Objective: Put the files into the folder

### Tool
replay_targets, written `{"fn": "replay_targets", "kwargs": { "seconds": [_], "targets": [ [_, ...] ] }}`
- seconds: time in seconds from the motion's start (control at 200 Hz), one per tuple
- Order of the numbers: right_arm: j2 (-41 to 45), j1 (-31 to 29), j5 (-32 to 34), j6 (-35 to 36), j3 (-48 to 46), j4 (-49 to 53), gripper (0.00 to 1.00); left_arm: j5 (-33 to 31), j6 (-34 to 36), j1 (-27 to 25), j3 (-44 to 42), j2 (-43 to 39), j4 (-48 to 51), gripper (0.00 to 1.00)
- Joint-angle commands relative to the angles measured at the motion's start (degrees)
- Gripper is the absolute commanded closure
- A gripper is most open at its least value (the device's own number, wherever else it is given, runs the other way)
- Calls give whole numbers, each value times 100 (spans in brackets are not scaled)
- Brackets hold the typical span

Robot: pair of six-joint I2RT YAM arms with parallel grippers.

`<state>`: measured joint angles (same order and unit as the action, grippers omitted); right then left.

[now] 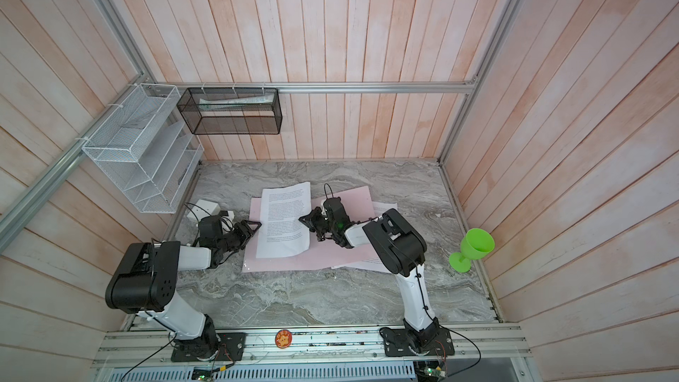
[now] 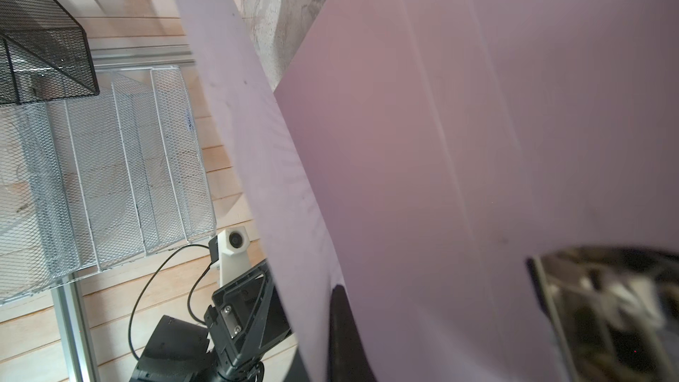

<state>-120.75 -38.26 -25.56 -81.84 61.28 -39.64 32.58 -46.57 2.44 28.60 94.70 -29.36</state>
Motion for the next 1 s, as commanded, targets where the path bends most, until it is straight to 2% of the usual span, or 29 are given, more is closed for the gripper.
{"fn": "replay_targets", "kwargs": {
  "seconds": [0.0,0.145,0.285,0.42,0.67,0.995],
  "targets": [
    [-80,-179,-20,-22,93,-205,100,-32,86,-25,38,-21,-35,37],
    [-110,-243,-183,300,133,-74,100,-32,95,-24,31,-51,-22,37],
    [-8,-256,-209,195,0,-69,100,-41,87,-24,24,-30,-35,37],
    [187,-240,120,-51,-217,-106,100,-41,53,-24,6,-28,-64,37],
    [88,-85,275,-365,-217,-424,100,-23,67,-26,6,-47,-40,37],
    [36,-262,284,-528,-235,-458,100,1,86,-27,-4,-30,-48,37]
  ]
}}
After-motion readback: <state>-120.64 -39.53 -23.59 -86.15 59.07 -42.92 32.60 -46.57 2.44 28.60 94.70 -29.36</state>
